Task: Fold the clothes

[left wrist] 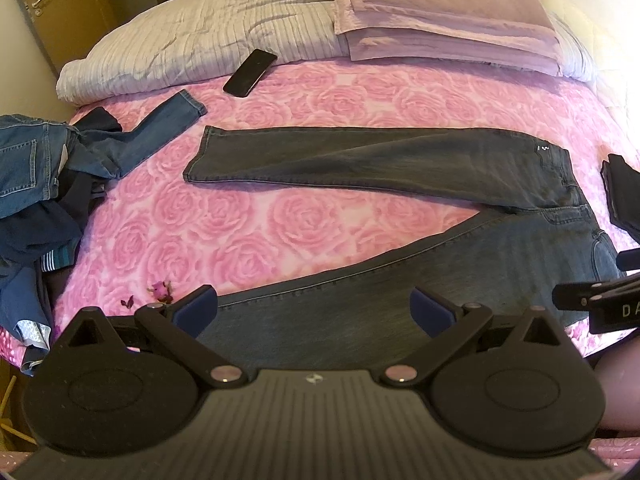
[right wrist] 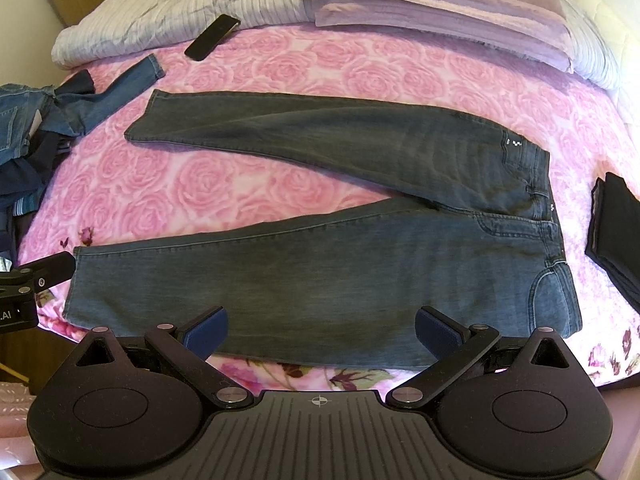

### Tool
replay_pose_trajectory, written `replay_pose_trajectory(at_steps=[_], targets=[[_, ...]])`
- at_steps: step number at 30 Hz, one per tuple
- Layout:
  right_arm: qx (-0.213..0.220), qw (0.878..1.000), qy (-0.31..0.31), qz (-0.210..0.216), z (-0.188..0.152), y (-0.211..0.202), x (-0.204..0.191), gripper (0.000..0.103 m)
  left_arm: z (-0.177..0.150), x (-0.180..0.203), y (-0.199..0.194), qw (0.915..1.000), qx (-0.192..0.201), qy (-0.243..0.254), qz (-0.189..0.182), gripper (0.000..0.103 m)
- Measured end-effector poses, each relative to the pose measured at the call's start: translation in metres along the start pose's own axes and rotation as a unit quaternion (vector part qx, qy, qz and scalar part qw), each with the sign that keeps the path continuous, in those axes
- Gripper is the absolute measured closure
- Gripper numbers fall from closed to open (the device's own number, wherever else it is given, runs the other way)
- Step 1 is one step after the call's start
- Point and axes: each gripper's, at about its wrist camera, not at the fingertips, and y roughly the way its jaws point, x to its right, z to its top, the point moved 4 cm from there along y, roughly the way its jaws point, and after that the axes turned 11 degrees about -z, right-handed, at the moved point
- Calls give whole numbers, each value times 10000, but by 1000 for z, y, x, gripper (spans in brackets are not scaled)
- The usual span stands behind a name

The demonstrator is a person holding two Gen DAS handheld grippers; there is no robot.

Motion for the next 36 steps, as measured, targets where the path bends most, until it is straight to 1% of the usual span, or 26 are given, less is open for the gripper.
replay_pose_trajectory(at_steps=[16, 20, 24, 29, 32, 34, 36], targets=[[-43, 9999, 144, 8, -6, 6, 25, 1, 4, 19, 5, 9999, -18, 142, 23, 2], [-16, 9998, 204, -30, -7, 6, 39, 1, 5, 25, 8, 9997, 0, 262, -37, 2], [72, 9994, 304, -115, -6, 7, 64, 1, 9, 22, 11, 9993, 78, 330, -125, 2], [134, 9987, 364, -335, -1, 18, 104, 1, 20, 9, 27, 9983, 18, 547, -224, 2], [153, 9980, 359, -491, 5, 26, 124, 1, 32, 0, 44, 9968, -50, 752, -261, 2], [198, 9977, 379, -521, 13, 33, 133, 1, 43, -6, 60, 9951, -87, 896, -400, 5], [234, 9974, 402, -542, 23, 40, 142, 1, 57, -12, 79, 9917, -113, 1154, -553, 7]])
